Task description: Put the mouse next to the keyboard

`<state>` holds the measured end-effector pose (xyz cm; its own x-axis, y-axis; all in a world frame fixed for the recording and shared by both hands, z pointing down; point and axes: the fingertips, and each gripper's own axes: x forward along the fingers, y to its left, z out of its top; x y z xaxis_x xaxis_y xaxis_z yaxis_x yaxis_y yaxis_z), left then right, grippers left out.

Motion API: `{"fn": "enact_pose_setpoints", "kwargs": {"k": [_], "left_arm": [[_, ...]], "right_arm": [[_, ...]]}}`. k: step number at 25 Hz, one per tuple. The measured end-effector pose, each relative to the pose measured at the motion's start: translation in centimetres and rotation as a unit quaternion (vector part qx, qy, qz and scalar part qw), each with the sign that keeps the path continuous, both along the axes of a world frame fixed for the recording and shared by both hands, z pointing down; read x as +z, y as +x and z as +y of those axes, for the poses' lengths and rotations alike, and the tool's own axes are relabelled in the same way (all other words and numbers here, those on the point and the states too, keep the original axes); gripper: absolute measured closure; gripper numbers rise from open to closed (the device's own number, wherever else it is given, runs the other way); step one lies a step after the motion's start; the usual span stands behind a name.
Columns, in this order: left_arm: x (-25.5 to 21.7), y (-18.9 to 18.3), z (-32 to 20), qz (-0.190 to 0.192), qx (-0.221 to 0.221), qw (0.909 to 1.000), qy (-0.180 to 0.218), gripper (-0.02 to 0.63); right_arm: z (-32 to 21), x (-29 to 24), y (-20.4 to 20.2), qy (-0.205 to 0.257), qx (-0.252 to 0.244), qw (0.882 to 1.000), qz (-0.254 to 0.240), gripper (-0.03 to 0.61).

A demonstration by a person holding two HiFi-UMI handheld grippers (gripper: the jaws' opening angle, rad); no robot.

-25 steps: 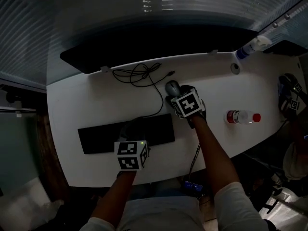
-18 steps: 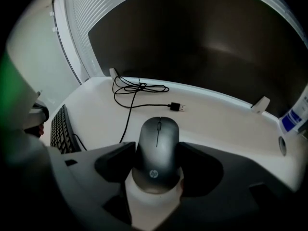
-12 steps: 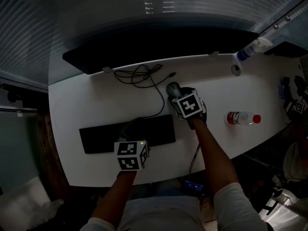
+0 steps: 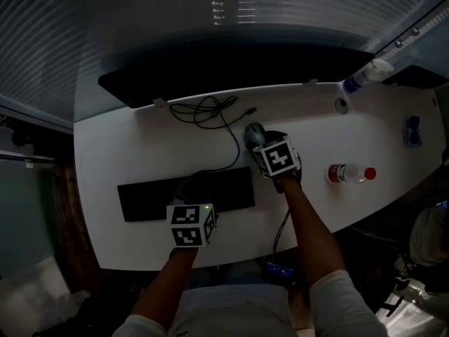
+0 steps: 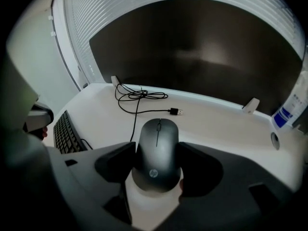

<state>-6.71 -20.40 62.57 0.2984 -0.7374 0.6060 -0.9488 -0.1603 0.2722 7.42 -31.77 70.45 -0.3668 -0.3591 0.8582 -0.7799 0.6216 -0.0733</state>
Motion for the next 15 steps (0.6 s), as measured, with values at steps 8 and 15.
{"fn": "enact_pose_setpoints", "kwargs": {"k": [8, 15], "left_arm": [[-1.4, -0.2, 2.3, -0.008, 0.009, 0.9999, 0.004, 0.607], [-3.2, -1.0, 5.6, -0.008, 0.024, 0.9996, 0.007, 0.607]], "right_arm": [[2.6, -3.8, 0.1, 0.024, 0.014, 1.0, -0.014, 0.29], [6.2, -7.5, 1.6, 0.045, 0.049, 0.998, -0.019, 0.29]]}}
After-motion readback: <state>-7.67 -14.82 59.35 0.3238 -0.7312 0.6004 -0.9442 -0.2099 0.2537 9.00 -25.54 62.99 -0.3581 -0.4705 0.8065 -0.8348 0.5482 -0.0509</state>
